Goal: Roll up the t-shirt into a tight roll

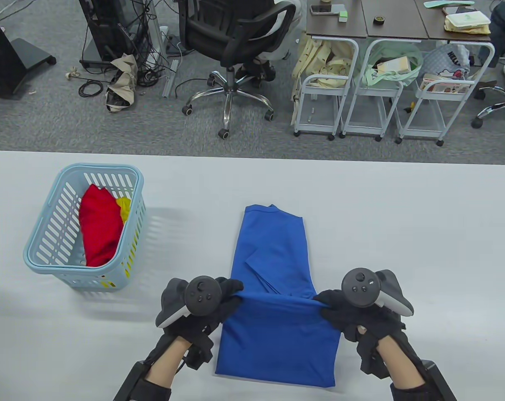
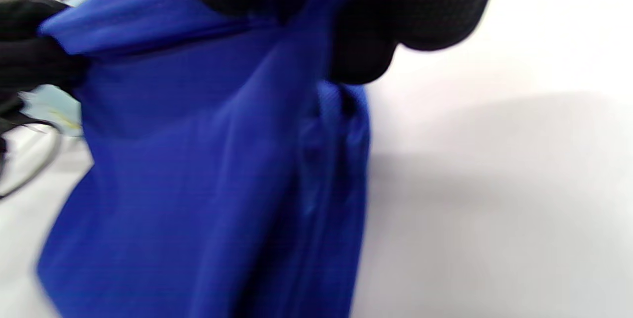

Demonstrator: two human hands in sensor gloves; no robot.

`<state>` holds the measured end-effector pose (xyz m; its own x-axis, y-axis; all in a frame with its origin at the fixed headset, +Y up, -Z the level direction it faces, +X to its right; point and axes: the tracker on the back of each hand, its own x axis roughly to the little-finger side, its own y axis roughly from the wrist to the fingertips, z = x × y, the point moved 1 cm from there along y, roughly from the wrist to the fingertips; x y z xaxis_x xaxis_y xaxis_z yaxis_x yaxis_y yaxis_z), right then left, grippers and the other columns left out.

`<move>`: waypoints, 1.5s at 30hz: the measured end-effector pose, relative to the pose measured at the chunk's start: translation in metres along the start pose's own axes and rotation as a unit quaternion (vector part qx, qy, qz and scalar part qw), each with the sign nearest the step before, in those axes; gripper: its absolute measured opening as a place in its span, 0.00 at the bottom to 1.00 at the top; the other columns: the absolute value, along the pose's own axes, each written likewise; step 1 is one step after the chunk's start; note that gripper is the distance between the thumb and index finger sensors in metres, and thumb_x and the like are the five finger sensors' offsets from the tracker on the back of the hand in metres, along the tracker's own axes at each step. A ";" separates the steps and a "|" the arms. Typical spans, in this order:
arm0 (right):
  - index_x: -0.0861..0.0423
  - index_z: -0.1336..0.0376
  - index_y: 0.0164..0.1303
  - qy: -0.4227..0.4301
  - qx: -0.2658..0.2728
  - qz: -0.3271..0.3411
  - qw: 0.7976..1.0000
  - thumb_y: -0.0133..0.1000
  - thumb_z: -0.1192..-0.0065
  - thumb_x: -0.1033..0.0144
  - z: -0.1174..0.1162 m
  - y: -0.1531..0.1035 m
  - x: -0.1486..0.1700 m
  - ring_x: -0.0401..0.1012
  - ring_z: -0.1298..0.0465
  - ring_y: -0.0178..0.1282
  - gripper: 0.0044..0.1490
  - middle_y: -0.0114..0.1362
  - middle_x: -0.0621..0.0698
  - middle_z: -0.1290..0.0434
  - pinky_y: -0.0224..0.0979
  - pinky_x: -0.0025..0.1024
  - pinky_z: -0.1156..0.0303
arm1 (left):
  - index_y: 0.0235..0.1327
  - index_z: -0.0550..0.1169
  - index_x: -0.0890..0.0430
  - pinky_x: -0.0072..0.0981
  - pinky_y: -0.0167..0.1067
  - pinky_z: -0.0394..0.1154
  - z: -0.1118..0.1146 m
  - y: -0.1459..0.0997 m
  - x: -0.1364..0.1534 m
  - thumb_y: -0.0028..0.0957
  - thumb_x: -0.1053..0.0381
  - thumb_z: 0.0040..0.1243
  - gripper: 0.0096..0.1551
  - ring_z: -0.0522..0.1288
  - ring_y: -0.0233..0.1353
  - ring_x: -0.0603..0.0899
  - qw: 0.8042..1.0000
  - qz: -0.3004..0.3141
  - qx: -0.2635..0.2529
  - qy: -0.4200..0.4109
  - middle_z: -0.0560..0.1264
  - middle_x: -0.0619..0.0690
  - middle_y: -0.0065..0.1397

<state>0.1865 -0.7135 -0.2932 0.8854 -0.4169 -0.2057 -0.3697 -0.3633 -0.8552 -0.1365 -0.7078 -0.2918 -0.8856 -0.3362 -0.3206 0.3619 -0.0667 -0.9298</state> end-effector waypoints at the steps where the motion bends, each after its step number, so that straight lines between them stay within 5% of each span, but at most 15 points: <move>1: 0.50 0.37 0.74 -0.018 0.006 -0.011 1.000 0.64 0.43 0.57 0.005 0.006 -0.002 0.46 0.22 0.60 0.27 0.74 0.56 0.34 0.62 0.45 0.27 | 0.66 0.78 0.44 0.51 0.62 0.79 -0.003 0.005 0.000 0.61 0.39 0.56 0.23 0.83 0.62 0.57 1.000 -0.008 -0.007 0.019 0.78 0.48 0.70; 6: 0.51 0.38 0.74 -0.055 0.001 -0.045 0.997 0.63 0.45 0.56 0.025 0.040 -0.009 0.41 0.20 0.52 0.28 0.68 0.54 0.30 0.57 0.41 0.25 | 0.65 0.79 0.45 0.53 0.63 0.78 -0.012 0.039 0.000 0.60 0.39 0.57 0.23 0.82 0.63 0.58 0.993 -0.061 0.024 0.093 0.78 0.49 0.71; 11: 0.53 0.35 0.71 -0.040 -0.131 -0.061 0.989 0.61 0.40 0.57 0.042 0.073 -0.013 0.41 0.18 0.47 0.28 0.63 0.55 0.26 0.53 0.41 0.23 | 0.68 0.76 0.46 0.55 0.66 0.75 -0.020 0.078 -0.003 0.61 0.42 0.54 0.23 0.80 0.67 0.59 0.973 -0.068 0.195 0.103 0.75 0.50 0.74; 14: 0.52 0.39 0.75 -0.046 -0.052 -0.099 0.993 0.63 0.43 0.57 0.070 0.087 -0.015 0.41 0.20 0.52 0.29 0.68 0.54 0.30 0.58 0.41 0.25 | 0.71 0.73 0.46 0.55 0.68 0.74 -0.040 0.100 -0.004 0.63 0.41 0.51 0.25 0.77 0.70 0.60 0.976 -0.102 0.125 0.149 0.72 0.50 0.77; 16: 0.53 0.67 0.86 -0.011 0.039 -0.136 0.990 0.65 0.50 0.50 0.083 0.091 -0.011 0.51 0.35 0.76 0.49 0.85 0.60 0.56 0.74 0.50 0.38 | 0.86 0.53 0.51 0.61 0.74 0.65 -0.053 0.110 -0.001 0.64 0.39 0.46 0.40 0.64 0.81 0.66 0.976 -0.154 0.046 0.146 0.55 0.59 0.88; 18: 0.55 0.81 0.81 -0.008 0.043 -0.168 0.985 0.66 0.54 0.47 0.085 0.091 -0.007 0.60 0.55 0.85 0.56 0.83 0.63 0.76 0.80 0.59 0.52 | 0.87 0.43 0.54 0.63 0.75 0.62 -0.057 0.112 -0.001 0.64 0.36 0.44 0.47 0.58 0.84 0.70 0.978 -0.167 0.001 0.128 0.46 0.63 0.90; 22: 0.52 0.75 0.84 -0.065 0.047 -0.153 0.985 0.66 0.54 0.48 0.061 0.076 -0.008 0.62 0.59 0.86 0.52 0.84 0.63 0.76 0.80 0.61 0.54 | 0.87 0.44 0.50 0.63 0.75 0.63 -0.032 0.095 -0.009 0.63 0.36 0.43 0.45 0.56 0.85 0.71 0.984 -0.115 0.028 0.132 0.47 0.61 0.90; 25: 0.49 0.59 0.87 -0.065 -0.001 -0.094 0.993 0.65 0.50 0.50 0.017 0.066 -0.010 0.60 0.56 0.88 0.43 0.89 0.57 0.62 0.80 0.62 0.52 | 0.88 0.51 0.47 0.65 0.75 0.62 0.009 0.073 -0.012 0.63 0.34 0.39 0.41 0.54 0.86 0.70 0.984 -0.062 0.119 0.114 0.51 0.59 0.91; 28: 0.47 0.60 0.87 -0.087 -0.102 -0.059 0.989 0.63 0.48 0.48 -0.039 0.060 -0.007 0.60 0.58 0.89 0.45 0.89 0.56 0.62 0.80 0.62 0.52 | 0.88 0.43 0.45 0.69 0.76 0.54 0.058 0.051 -0.008 0.62 0.31 0.31 0.43 0.43 0.87 0.71 0.965 -0.045 0.239 0.094 0.41 0.60 0.91; 31: 0.42 0.73 0.83 -0.174 -0.097 -0.075 0.977 0.62 0.55 0.43 -0.060 0.046 -0.002 0.56 0.68 0.88 0.49 0.86 0.55 0.73 0.81 0.61 0.56 | 0.81 0.30 0.44 0.72 0.75 0.40 0.091 0.031 -0.003 0.60 0.29 0.24 0.44 0.30 0.84 0.70 0.946 -0.046 0.282 0.152 0.25 0.57 0.85; 33: 0.41 0.71 0.83 -0.147 -0.103 -0.074 0.981 0.62 0.52 0.44 -0.063 0.035 0.000 0.56 0.67 0.88 0.49 0.86 0.54 0.71 0.80 0.62 0.56 | 0.79 0.27 0.45 0.72 0.75 0.41 0.093 0.020 -0.007 0.58 0.28 0.16 0.44 0.30 0.84 0.69 0.942 -0.029 0.274 0.192 0.24 0.56 0.85; 39: 0.43 0.74 0.82 -0.176 -0.088 -0.097 0.976 0.62 0.50 0.46 -0.054 0.001 0.008 0.59 0.60 0.88 0.52 0.86 0.57 0.73 0.80 0.60 0.53 | 0.87 0.42 0.44 0.71 0.77 0.47 0.063 -0.006 -0.025 0.61 0.30 0.30 0.43 0.38 0.87 0.69 0.936 -0.034 0.242 0.253 0.36 0.57 0.90; 42: 0.43 0.68 0.85 -0.130 -0.053 -0.052 0.989 0.61 0.44 0.47 -0.048 -0.016 0.006 0.60 0.54 0.86 0.51 0.87 0.60 0.67 0.79 0.56 0.49 | 0.87 0.45 0.42 0.71 0.77 0.50 0.053 -0.018 -0.026 0.61 0.30 0.34 0.43 0.41 0.88 0.68 0.971 0.004 0.177 0.159 0.40 0.55 0.91; 45: 0.43 0.59 0.84 -0.154 -0.056 -0.027 0.986 0.60 0.38 0.49 -0.050 -0.015 -0.001 0.56 0.50 0.83 0.48 0.87 0.60 0.62 0.79 0.53 0.48 | 0.87 0.48 0.42 0.70 0.77 0.53 0.067 -0.012 -0.022 0.61 0.30 0.37 0.42 0.46 0.88 0.68 0.968 0.022 0.230 0.097 0.45 0.53 0.92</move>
<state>0.1770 -0.7493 -0.2564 0.9419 -0.1278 -0.3106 -0.3331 -0.4754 -0.8143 -0.1018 -0.7625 -0.2610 -0.8882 -0.1684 -0.4274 0.4524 -0.4825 -0.7500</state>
